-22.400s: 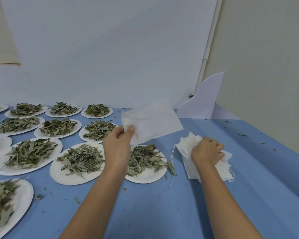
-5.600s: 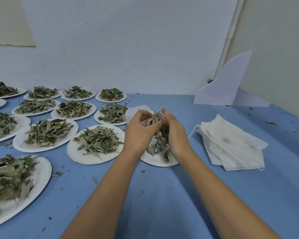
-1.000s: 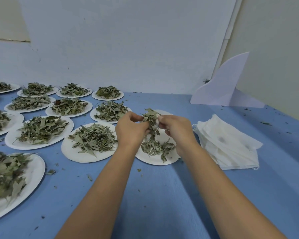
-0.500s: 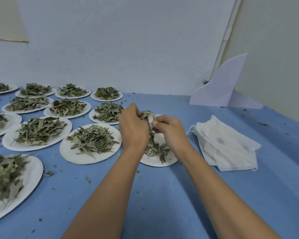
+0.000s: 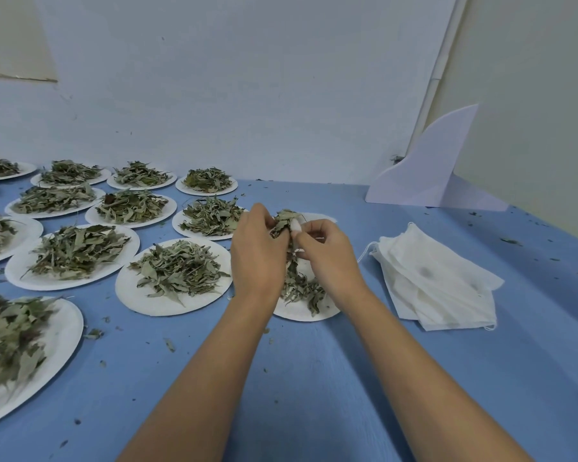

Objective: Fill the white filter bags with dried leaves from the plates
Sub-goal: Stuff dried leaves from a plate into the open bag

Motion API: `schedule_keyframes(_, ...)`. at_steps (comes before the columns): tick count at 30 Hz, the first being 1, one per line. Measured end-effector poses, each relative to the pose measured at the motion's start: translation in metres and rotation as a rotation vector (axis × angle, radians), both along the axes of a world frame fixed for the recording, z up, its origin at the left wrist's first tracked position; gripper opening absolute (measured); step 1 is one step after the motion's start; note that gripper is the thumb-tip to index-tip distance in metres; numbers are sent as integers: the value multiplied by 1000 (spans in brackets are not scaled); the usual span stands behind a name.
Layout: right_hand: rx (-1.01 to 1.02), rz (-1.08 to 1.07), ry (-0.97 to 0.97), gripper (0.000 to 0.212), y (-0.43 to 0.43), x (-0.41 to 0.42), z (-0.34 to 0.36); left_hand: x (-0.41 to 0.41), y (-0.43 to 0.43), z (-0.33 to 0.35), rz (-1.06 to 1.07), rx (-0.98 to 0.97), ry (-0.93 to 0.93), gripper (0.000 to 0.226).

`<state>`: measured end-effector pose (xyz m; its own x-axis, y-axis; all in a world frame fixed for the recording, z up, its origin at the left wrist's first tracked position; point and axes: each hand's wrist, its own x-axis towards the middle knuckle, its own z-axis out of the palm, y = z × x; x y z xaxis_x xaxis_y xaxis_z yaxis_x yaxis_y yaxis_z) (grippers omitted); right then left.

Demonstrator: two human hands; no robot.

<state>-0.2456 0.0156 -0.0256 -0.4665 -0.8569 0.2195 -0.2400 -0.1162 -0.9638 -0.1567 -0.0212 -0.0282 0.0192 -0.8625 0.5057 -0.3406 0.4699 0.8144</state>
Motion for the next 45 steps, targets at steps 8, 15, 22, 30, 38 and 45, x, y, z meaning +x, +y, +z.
schedule_keyframes(8, -60, -177, 110, 13, 1, -11, -5, -2, 10, 9, -195, 224, 144, 11)
schedule_keyframes(15, -139, -105, 241, 9, 5, -8, -6, -2, 1, 25, -148, 473, 353, 39)
schedule_keyframes(22, -136, -125, 238, 12, 3, -9, -7, 6, 1, 22, -298, 598, 500, 27)
schedule_keyframes(30, -108, -145, 88, 13, 2, -12, 0, 8, 1, 13, -393, 476, 354, 44)
schedule_keyframes(38, -167, -86, 176, 7, 5, -1, 3, 2, -2, 5, -75, 171, 69, 20)
schedule_keyframes(45, -159, 34, 69, 18, 8, 8, 6, -7, -7, 15, 45, 179, 39, 21)
